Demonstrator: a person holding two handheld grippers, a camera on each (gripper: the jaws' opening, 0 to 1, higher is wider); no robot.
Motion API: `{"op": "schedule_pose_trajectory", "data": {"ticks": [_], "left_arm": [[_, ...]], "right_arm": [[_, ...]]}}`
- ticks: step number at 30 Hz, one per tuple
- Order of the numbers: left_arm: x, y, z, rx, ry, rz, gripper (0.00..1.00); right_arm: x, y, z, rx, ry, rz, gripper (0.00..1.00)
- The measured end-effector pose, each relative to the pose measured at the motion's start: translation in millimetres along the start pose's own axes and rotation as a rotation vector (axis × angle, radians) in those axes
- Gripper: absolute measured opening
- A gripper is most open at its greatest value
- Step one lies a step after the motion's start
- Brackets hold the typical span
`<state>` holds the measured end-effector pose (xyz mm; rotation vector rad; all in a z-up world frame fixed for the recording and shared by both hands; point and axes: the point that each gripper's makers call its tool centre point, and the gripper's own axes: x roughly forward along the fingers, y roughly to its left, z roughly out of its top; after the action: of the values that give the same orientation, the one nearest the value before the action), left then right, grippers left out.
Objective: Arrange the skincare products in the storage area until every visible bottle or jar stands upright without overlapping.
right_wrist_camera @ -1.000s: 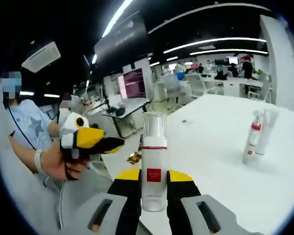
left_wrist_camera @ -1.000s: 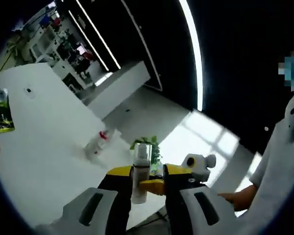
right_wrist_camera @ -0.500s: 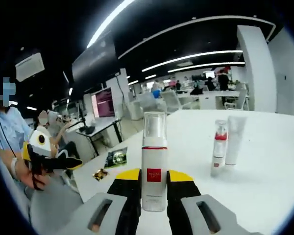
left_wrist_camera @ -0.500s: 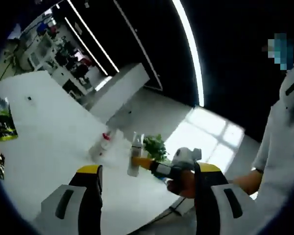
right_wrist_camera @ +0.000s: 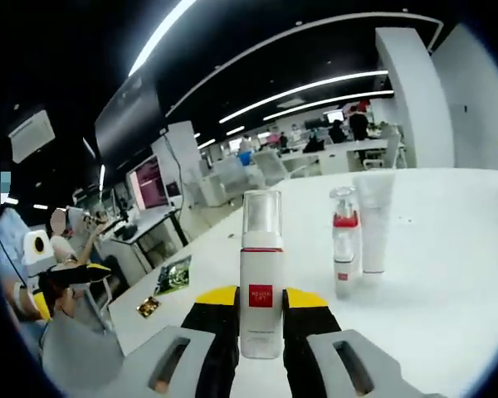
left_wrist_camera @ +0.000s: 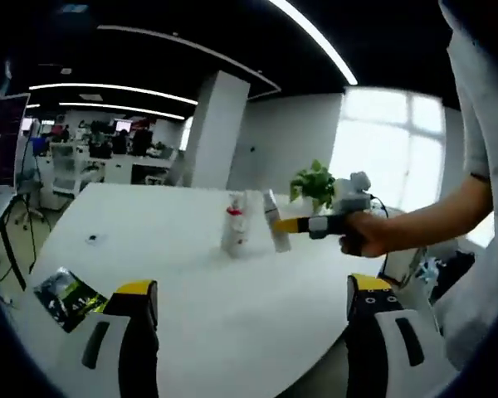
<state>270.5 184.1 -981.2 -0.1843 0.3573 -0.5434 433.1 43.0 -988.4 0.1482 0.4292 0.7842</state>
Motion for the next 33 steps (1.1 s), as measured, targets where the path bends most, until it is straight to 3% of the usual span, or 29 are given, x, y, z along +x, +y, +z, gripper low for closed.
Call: {"op": "schedule_pose_trajectory", "data": {"ticks": [1, 3, 5, 8, 9, 10, 11, 13, 16, 20, 23, 25, 26, 29, 33], "left_arm": [[2.9, 1.5, -8.8, -0.007, 0.033, -0.005, 0.99], [6.7, 10.9, -24.3, 0.159, 0.1, 0.021, 0.99], [9.9, 10.2, -35.9, 0.204, 0.142, 0.016, 0.99], [16.2, 10.0, -30.9, 0.139, 0.052, 0.018, 0.99], [16.8, 10.3, -30.0, 0.145, 0.037, 0.019, 1.0], [19.1, 4.6, -19.7, 0.19, -0.063, -0.008, 1.0], [19.8, -0.3, -19.9, 0.206, -0.079, -0.029, 1.0], [19.9, -4.6, -33.2, 0.193, -0.052, -0.044, 1.0], [26.3, -6.0, -48.6, 0.105, 0.014, -0.075, 1.0], [29.1, -1.7, -55.8, -0.055, 0.035, -0.08, 1.0], [30.4, -4.8, -52.2, 0.028, 0.013, -0.085, 0.99], [31.6, -5.4, -57.2, 0.001, 0.034, -0.088, 0.99], [31.5, -1.3, -64.7, -0.012, 0.073, -0.071, 0.99], [30.8, 0.7, -63.3, -0.02, 0.07, -0.063, 0.99], [29.0, 1.8, -63.3, -0.019, 0.08, -0.055, 0.99]], "right_arm": [[-0.5, -2.6, 0.3, 0.002, -0.005, -0.007, 0.11], [0.3, -7.9, -1.4, 0.012, -0.006, -0.012, 0.11], [0.2, -13.9, -5.0, 0.021, -0.005, -0.025, 0.11], [0.7, -19.3, -10.7, 0.037, 0.001, -0.038, 0.11], [0.8, -20.4, -11.5, 0.038, 0.002, -0.039, 0.11], [1.0, -23.8, -14.1, 0.044, 0.004, -0.044, 0.11], [0.8, -25.3, -15.2, 0.048, 0.005, -0.047, 0.11], [0.9, -28.6, -17.1, 0.05, 0.005, -0.054, 0.11], [3.7, -36.1, -22.1, 0.027, 0.013, -0.069, 0.11], [10.2, -50.6, -26.1, 0.013, 0.0, -0.096, 0.11], [15.9, -59.3, -29.3, 0.012, -0.003, -0.115, 0.11], [18.9, -63.5, -30.1, 0.01, -0.007, -0.124, 0.11], [20.1, -64.9, -29.6, 0.008, -0.013, -0.124, 0.11], [24.9, -71.1, -29.5, 0.002, -0.029, -0.128, 0.11], [30.1, -87.4, -25.4, 0.007, -0.107, -0.165, 0.11]]}}
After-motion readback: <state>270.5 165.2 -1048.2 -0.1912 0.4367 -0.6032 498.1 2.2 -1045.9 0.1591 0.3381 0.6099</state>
